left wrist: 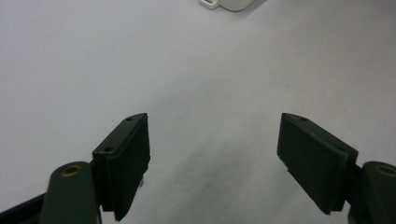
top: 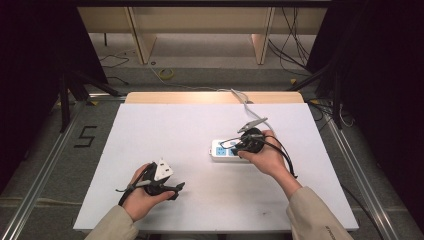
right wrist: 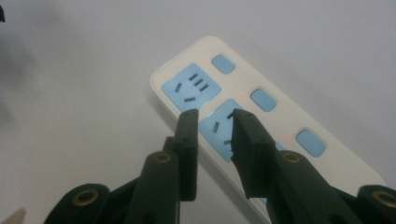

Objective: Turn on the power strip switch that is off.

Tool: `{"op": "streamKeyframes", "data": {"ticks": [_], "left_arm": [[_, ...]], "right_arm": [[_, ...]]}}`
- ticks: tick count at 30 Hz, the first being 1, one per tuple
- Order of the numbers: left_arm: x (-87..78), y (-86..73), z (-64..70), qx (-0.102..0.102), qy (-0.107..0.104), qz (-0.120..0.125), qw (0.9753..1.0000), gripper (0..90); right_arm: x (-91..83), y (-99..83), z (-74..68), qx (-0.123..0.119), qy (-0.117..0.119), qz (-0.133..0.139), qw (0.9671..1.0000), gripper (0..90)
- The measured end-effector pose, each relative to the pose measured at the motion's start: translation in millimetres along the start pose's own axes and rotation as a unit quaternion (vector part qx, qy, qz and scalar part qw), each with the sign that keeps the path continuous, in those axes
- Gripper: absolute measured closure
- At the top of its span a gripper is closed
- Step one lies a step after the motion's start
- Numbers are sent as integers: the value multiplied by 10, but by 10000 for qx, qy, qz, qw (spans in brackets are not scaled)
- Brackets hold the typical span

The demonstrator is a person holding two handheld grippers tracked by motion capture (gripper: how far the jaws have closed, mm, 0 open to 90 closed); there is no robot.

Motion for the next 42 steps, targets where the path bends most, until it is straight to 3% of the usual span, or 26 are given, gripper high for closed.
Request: {"op": "streamKeyframes", "data": {"ticks": [10, 23, 30, 42], "left_arm": [[-1, -9, -15, -43, 28, -8, 10000, 254], [9, -21, -24, -65, 40, -16, 10000, 253], [7, -36, -52, -74, 67, -39, 9999, 253], [9, -50, -59, -79, 90, -73, 9999, 252]], "right_arm": [[-192, -212, -2, 123, -8, 251, 9996, 624], [-414, -546, 18, 94, -171, 507, 9985, 532], [-478, -756, 17, 114, -224, 538, 9982, 490], [-590, -1118, -13, 191, -260, 876, 9956, 465]]}}
Point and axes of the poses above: each handheld gripper's, and its own axes: x roughly forward along the jaws, y roughly out of its top, z roughly to its right, the point moved 7 cm from there along x, roughly forward along the jaws, and after that the axes turned 10 degrees about y, right-handed, at the moved point
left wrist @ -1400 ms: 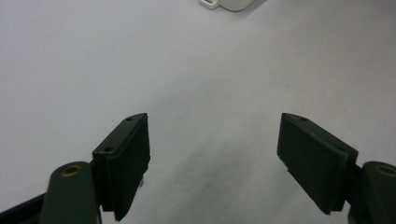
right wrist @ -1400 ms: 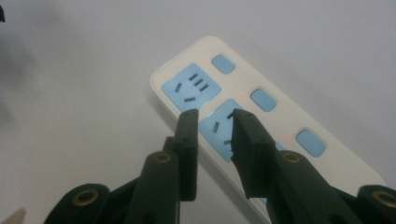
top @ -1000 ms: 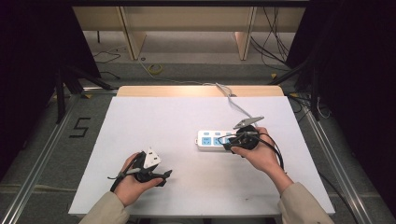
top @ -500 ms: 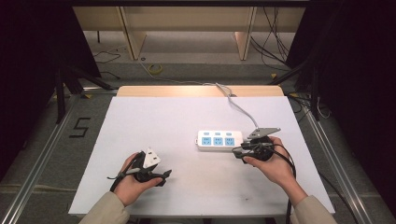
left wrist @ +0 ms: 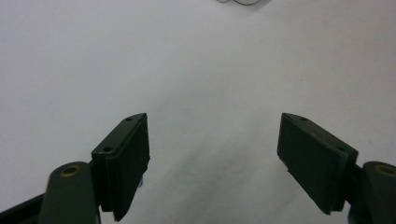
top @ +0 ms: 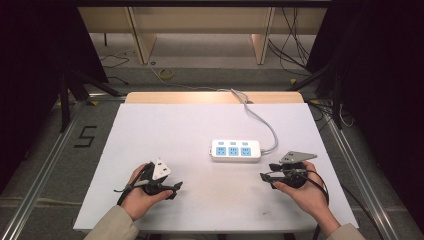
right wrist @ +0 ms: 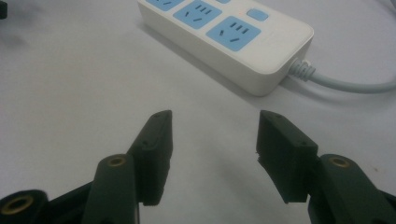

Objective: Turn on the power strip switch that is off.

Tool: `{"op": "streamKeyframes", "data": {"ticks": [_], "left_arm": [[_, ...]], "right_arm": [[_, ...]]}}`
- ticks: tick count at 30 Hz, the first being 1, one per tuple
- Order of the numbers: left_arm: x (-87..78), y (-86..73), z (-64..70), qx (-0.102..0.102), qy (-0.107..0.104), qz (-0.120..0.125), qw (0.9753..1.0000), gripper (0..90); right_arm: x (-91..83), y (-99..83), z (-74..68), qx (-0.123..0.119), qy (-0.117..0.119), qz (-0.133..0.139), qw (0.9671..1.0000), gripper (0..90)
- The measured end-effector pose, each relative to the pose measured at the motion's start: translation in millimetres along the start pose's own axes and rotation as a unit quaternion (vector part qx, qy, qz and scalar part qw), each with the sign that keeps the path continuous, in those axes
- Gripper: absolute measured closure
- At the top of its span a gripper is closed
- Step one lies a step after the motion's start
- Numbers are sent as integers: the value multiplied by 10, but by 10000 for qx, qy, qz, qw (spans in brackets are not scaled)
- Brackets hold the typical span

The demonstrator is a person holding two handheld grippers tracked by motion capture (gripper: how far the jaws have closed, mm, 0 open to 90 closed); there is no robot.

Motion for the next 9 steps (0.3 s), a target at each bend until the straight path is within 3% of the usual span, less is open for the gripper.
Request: {"op": "streamKeyframes", "data": {"ticks": [9], "left_arm": [[11, -7, -14, -12, 22, -3, 10000, 245]], "right_arm": [[-13, -89, -27, 62, 19, 66, 10000, 440]]}}
Point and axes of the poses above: each handheld gripper's, and its own axes: x roughly forward along the jaws, y roughly out of its top, z roughly to its right, the point moved 7 cm from there along x, roughly forward along the jaws, and after that the axes turned 10 degrees about y, right-handed, at the moved point
